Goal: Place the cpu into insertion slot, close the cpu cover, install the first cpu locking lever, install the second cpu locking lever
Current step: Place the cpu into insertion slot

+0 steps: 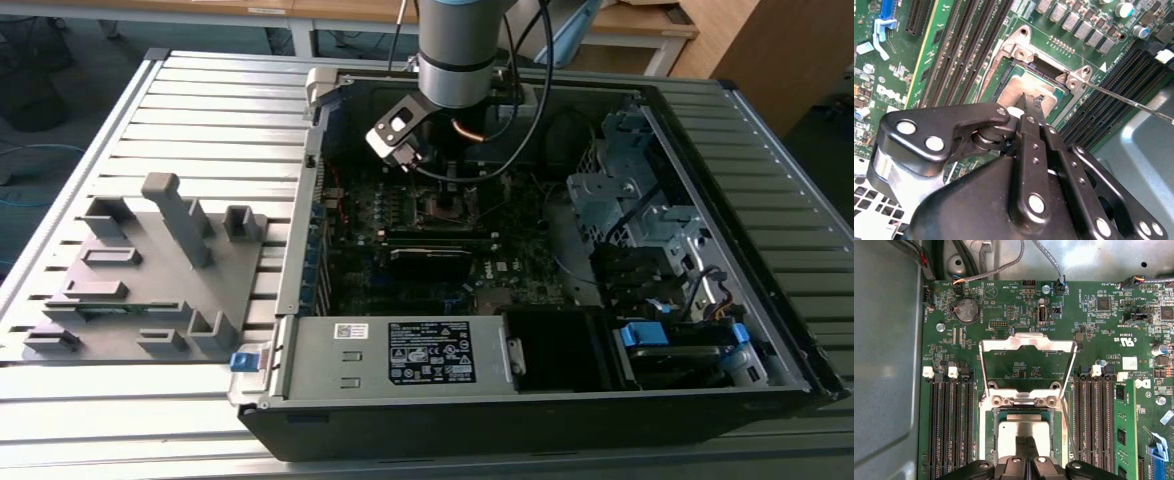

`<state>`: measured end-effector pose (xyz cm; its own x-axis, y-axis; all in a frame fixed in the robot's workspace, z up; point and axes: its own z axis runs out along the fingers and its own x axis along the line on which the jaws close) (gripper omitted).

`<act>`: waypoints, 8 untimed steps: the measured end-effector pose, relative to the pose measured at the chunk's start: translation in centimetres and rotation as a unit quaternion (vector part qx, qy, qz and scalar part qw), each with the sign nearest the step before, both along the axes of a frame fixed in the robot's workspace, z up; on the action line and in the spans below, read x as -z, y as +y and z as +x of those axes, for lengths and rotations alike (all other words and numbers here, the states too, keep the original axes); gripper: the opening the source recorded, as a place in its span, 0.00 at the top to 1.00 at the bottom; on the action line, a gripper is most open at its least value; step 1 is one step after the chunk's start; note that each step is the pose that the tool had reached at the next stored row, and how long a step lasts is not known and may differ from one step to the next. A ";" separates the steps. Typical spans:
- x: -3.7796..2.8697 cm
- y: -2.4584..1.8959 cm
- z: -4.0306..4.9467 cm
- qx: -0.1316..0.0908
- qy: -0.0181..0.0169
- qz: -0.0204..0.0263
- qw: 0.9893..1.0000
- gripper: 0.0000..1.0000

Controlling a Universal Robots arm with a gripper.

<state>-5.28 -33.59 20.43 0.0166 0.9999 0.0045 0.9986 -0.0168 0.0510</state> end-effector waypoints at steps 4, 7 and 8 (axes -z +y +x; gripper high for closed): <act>0.08 0.01 0.01 0.000 0.000 0.000 1.000 0.90; 0.16 0.00 0.00 0.003 0.000 0.000 1.000 0.90; 0.16 0.00 0.00 0.003 0.000 0.000 1.000 0.90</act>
<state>-5.28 -33.59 20.26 0.0219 0.9997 0.0045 0.9985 -0.0221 0.0506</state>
